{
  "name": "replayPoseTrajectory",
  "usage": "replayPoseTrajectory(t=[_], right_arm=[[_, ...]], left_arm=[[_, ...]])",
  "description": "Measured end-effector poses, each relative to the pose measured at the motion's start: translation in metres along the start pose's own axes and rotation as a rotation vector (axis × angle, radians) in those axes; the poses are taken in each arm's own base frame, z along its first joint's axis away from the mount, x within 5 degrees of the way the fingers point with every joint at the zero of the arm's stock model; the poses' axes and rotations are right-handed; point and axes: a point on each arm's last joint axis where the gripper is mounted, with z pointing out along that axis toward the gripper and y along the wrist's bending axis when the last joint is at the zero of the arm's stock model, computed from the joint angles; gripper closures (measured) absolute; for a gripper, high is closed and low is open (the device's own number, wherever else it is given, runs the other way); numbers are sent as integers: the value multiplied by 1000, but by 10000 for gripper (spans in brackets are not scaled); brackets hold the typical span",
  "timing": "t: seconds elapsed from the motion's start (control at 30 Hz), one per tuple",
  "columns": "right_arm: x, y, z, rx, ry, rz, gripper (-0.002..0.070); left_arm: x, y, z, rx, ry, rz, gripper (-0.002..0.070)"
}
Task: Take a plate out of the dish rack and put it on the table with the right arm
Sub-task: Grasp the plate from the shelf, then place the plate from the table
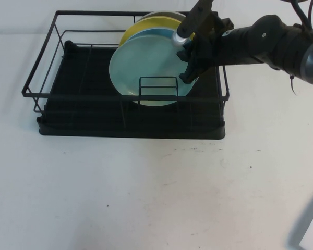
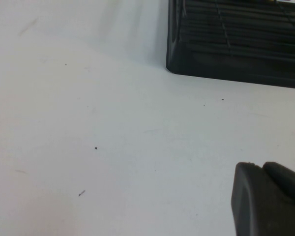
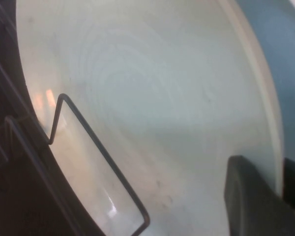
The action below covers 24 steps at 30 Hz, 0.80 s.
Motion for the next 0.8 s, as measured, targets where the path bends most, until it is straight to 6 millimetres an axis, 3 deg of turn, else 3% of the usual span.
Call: replayPoseTrajectory(t=[0.17,0.43,0.8], right_arm=[[-5,-1,-6,3,-11,-4,633],[-35,-8,-42,28,-83,-21,633],[-56,-4,-78,-52,-93,23,638]], left_arm=[[0,0,0,0,0,0,679],[0,0,0,0,0,0,679],[0,0,0,0,0,0,679]])
